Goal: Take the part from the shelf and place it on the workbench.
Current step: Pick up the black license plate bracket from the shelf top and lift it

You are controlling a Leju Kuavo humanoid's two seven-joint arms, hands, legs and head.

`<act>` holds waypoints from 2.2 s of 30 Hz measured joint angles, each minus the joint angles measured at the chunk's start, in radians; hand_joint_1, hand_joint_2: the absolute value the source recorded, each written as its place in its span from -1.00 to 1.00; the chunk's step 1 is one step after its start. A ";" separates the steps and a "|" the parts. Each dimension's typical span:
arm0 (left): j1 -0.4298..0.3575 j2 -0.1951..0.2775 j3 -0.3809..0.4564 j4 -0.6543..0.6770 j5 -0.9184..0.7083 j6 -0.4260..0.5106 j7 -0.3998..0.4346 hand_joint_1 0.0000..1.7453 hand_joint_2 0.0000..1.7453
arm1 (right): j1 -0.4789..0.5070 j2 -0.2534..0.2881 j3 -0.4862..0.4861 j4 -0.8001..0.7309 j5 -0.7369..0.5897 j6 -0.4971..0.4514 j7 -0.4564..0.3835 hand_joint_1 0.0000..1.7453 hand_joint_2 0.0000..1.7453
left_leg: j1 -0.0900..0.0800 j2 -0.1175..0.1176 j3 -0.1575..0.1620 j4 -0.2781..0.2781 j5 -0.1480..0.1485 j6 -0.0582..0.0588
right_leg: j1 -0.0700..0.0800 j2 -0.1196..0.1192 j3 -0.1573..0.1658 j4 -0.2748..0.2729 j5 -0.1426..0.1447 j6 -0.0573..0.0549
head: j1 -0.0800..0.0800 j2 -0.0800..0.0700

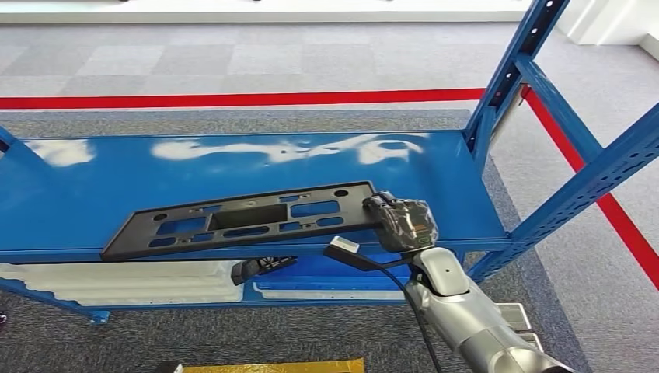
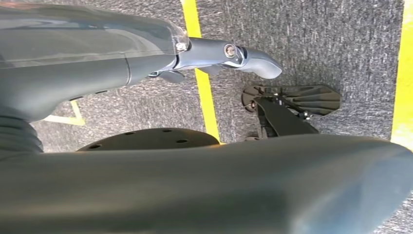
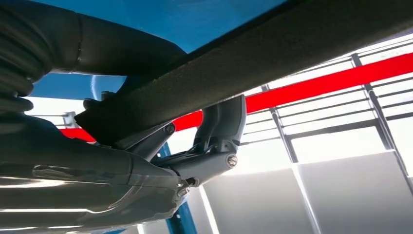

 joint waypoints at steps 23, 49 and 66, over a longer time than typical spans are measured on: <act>0.005 0.000 0.028 0.000 0.003 -0.006 -0.027 -1.00 -1.00 | 0.069 -0.047 0.004 -0.286 -0.198 0.118 -0.006 1.00 1.00 | 0.000 0.000 0.000 0.000 0.000 0.000 | 0.000 0.000 0.000 0.000 0.000 0.000 | 0.000 0.000; 0.015 0.000 0.064 0.000 0.011 -0.009 -0.051 -1.00 -1.00 | 0.105 -0.056 0.006 -0.502 -0.599 0.312 -0.123 1.00 1.00 | 0.000 0.000 0.000 0.000 0.000 0.000 | 0.000 0.000 0.000 0.000 0.000 0.000 | 0.000 0.000; 0.017 0.000 0.096 0.001 0.020 -0.006 -0.059 -1.00 -1.00 | 0.130 -0.056 0.045 -0.657 -0.856 0.455 -0.152 1.00 1.00 | 0.000 0.000 0.000 0.000 0.000 0.000 | 0.000 0.000 0.000 0.000 0.000 0.000 | 0.000 0.000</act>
